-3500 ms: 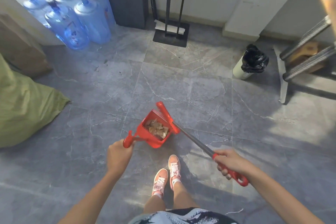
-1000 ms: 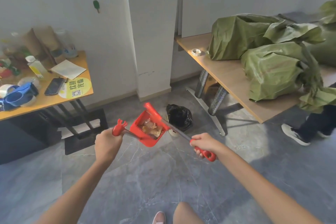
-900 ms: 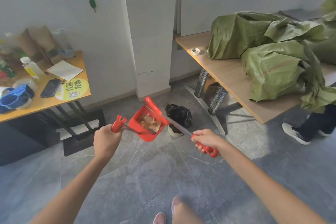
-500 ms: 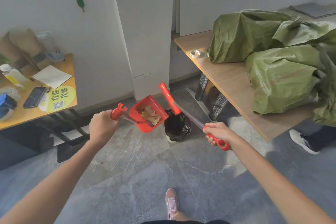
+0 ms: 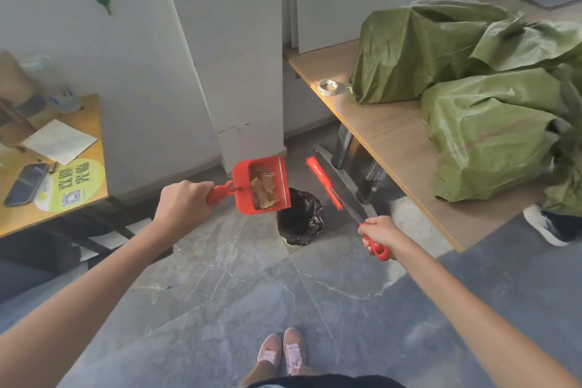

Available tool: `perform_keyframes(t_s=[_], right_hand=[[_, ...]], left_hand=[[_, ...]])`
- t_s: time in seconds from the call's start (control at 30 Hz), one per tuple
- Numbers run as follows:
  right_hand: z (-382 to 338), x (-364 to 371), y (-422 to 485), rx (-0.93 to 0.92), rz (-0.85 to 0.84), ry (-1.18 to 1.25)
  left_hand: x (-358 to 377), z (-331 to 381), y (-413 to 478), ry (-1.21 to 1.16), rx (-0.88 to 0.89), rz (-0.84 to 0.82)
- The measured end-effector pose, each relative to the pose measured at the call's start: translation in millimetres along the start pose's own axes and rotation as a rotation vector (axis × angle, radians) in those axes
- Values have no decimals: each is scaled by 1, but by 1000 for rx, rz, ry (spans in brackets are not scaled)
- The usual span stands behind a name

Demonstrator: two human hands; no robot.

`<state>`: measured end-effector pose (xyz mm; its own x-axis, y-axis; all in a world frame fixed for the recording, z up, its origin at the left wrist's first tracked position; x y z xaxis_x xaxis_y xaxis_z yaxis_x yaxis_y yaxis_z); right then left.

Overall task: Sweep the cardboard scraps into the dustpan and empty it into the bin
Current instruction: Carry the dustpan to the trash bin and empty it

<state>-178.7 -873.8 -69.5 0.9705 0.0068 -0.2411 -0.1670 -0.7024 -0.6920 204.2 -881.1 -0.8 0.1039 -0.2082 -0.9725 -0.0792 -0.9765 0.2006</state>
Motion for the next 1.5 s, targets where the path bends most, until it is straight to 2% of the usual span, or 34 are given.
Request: perform_keyframes(t_s=[0.13, 0.4, 0.53, 0.73, 0.97, 1.07, 1.3, 1.37, 1.5], right_hand=[[10, 7, 2, 32, 35, -7], [29, 35, 11, 92, 91, 48], [35, 39, 10, 98, 99, 67], [44, 39, 7, 85, 105, 66], [51, 51, 5, 102, 85, 124], [53, 56, 6, 130, 72, 198], [55, 56, 4, 144, 75, 263], [54, 55, 2, 148, 77, 272], [51, 53, -3, 158, 75, 276]], left_hand=[[5, 11, 7, 48, 137, 5], [26, 43, -2, 69, 292, -15], [32, 61, -13, 59, 335, -7], [49, 87, -31, 126, 369, -115], [58, 122, -46, 90, 448, -143], [54, 135, -54, -17, 515, -243], [65, 142, -61, -74, 363, -698], [65, 142, -60, -16, 405, -728], [56, 145, -50, 53, 474, -625]])
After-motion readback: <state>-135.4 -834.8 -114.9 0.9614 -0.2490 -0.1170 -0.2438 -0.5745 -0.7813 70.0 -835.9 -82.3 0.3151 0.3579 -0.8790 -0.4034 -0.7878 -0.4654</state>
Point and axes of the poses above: each hand's wrist, its own y-axis towards the middle knuckle, its own x-axis out of the palm, z = x × y, the point moved 4 cm from there along y, towards the middle knuckle, and after that the axes turned 10 degrees about y, right-handed, at the moved point
